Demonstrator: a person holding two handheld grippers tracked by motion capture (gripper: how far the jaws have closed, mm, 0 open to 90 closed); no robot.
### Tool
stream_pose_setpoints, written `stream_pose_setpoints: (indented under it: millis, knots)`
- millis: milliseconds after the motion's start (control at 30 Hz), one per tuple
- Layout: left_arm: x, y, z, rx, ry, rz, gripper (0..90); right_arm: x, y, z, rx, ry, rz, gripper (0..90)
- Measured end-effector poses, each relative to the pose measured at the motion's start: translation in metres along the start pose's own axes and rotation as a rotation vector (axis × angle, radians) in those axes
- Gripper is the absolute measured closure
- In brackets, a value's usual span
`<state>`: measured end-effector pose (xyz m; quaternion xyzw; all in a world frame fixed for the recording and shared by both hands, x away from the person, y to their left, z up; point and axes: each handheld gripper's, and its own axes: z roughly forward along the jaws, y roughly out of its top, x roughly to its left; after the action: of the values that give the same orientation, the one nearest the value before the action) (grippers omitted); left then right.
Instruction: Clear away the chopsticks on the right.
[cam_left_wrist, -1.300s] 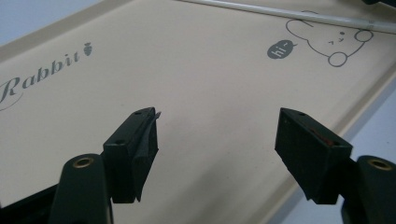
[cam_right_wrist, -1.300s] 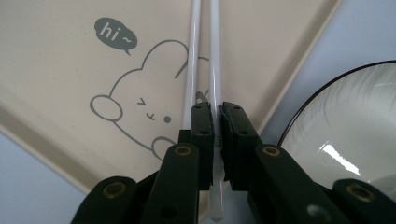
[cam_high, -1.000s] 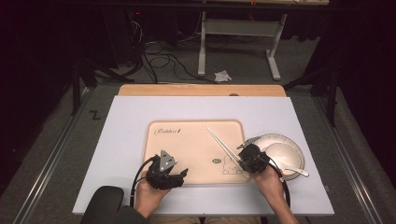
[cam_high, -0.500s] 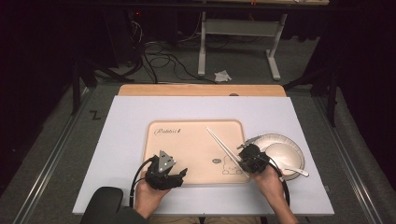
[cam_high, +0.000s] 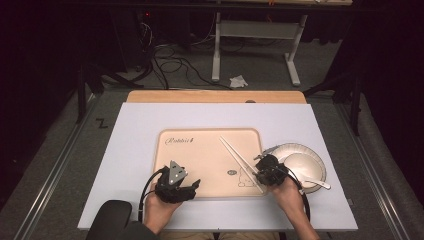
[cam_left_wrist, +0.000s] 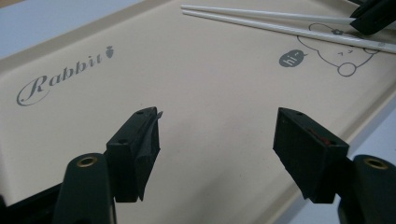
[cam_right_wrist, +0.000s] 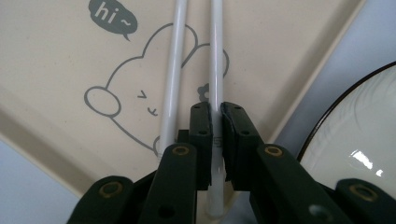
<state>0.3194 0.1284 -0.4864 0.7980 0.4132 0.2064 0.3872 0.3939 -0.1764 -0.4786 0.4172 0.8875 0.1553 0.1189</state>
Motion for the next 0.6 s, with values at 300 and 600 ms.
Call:
stream_pose_setpoints:
  millis: [300, 600]
  knots:
    - [-0.0016, -0.0002, 0.0023, 0.01, -0.008, -0.001, 31.8, 0.0016, -0.0004, 0.0005, -0.001, 0.006, -0.002, 82.5]
    - [-0.0008, -0.0001, 0.0019, 0.009, -0.012, -0.004, 31.9, 0.0013, -0.0008, 0.0, -0.007, 0.009, -0.004, 83.2]
